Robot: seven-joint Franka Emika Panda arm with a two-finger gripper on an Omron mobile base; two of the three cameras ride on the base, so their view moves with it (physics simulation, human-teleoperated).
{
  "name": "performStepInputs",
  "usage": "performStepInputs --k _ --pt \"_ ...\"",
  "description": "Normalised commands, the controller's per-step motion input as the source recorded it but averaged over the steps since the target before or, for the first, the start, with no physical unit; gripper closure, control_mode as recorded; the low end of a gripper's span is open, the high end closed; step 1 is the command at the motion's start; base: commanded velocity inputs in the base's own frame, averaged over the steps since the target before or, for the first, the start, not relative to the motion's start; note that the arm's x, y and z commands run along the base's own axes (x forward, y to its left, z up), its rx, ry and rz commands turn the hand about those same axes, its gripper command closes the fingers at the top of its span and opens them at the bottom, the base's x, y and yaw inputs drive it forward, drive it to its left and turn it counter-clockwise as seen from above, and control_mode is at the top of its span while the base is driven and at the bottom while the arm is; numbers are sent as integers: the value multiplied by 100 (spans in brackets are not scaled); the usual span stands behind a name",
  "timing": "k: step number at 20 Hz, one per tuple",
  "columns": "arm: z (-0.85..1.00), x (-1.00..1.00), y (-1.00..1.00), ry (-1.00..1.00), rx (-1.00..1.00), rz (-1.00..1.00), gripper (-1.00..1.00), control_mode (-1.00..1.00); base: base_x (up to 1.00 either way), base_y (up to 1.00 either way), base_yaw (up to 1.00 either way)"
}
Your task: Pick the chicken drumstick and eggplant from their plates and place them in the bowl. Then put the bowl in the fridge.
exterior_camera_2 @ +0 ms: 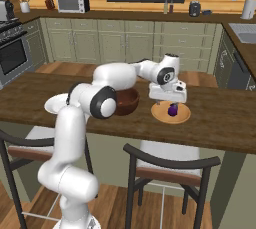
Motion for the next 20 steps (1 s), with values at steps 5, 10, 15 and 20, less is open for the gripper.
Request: performStepInputs --k 5,10,15,20 --pt "-50 0 -1 -8 -1 -3 -100 -100 0 0 0" --pt "-21 -2 -2 -19 0 0 -100 -100 0 0 0" --pt "-1 0 -3 -19 -1 0 -100 -100 0 0 0" --pt "-12 0 0 -13 -1 -1 -100 -100 0 0 0"
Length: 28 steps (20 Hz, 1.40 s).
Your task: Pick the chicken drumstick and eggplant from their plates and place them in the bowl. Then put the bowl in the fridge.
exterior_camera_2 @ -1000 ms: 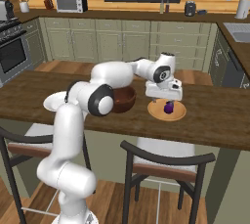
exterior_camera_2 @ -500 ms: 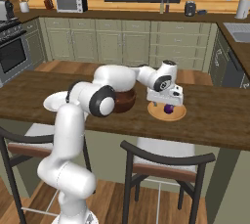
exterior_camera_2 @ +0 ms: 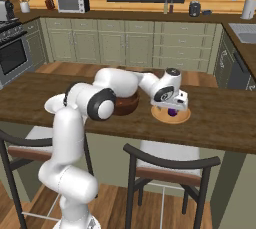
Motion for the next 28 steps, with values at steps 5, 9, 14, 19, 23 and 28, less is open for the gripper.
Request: performStepInputs --k 5,9,14,19,23,28 --pt "-6 16 -1 -3 -1 0 -100 -100 0 0 0" --pt "-1 31 -2 0 -1 0 -100 -100 0 0 0" --pt "-1 32 -20 0 -4 0 -100 -100 0 0 0" --pt "-18 8 -8 0 -5 0 -100 -100 0 0 0" --pt "-17 34 0 0 0 0 -100 -100 0 0 0" --pt "-20 30 0 0 0 0 -100 -100 0 0 0"
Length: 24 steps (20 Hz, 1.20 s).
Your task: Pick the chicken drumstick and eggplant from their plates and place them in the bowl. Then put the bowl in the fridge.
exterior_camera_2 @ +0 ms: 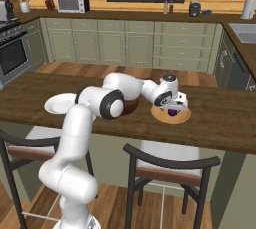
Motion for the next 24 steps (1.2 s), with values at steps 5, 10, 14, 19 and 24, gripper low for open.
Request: performStepInputs --k 5,10,14,19,24 --pt "-13 15 -7 0 -2 0 -100 -100 0 0 0" --pt "-22 11 -4 0 -1 0 -100 -100 0 0 0" --pt "-31 9 0 0 0 0 -100 -100 0 0 0" --pt "-18 4 0 0 0 0 100 -100 0 0 0" --pt "0 -3 0 -1 0 0 100 -100 0 0 0"
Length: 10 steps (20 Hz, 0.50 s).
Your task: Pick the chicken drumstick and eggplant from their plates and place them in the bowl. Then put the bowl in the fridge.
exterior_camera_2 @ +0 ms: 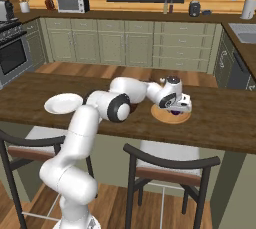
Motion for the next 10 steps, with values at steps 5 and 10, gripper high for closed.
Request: performStepInputs --k 5,10 --pt "62 -68 49 0 1 15 100 -100 0 0 0" --pt "84 -61 93 5 0 21 100 -100 0 0 0"
